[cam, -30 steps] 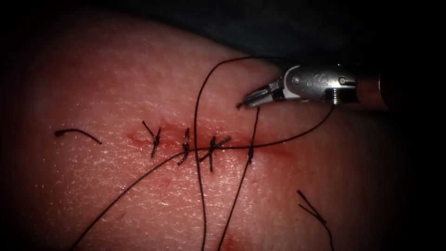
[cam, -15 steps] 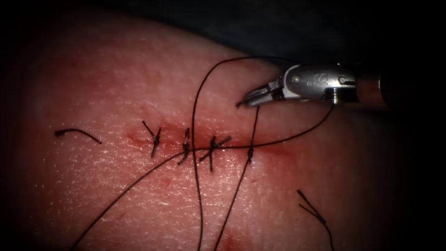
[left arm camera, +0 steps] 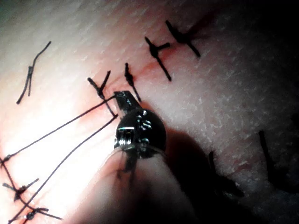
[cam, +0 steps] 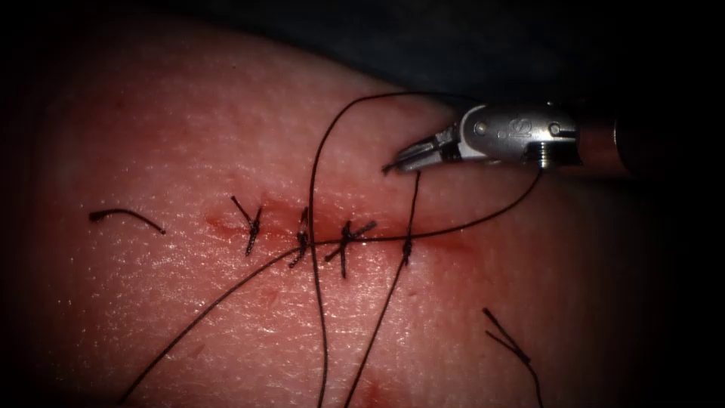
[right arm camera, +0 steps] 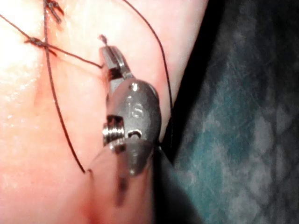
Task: Wound Closure
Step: Tie the knot by pulling down with the left hand and up with the right hand
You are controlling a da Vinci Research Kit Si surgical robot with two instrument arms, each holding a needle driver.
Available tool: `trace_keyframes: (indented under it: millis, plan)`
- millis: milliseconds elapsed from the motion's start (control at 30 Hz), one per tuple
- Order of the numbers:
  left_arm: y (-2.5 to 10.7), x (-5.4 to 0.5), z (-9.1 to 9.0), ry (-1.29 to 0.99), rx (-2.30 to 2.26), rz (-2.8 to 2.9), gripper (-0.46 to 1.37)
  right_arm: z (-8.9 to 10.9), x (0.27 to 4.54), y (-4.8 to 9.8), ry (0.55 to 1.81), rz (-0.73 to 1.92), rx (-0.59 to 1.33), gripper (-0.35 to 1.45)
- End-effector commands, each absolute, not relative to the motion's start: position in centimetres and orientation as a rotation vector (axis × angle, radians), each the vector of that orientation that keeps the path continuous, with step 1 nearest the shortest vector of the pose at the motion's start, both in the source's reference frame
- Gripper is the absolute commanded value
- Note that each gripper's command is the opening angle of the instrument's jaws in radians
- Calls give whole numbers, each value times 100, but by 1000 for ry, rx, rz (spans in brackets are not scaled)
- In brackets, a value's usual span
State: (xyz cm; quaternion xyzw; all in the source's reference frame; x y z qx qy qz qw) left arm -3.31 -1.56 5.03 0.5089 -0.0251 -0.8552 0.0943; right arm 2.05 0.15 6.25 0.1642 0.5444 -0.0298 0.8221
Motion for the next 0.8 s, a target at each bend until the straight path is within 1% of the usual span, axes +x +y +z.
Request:
trace_keyframes:
  millis: [33,800]
  plan:
    - [-155,-331,502,-73,1503,-2543,-35,623,205,12,1161,-67,351,-35]
    - [-156,-332,502,-99,1486,-2524,-35,629,205,11,1159,-69,348,-35]
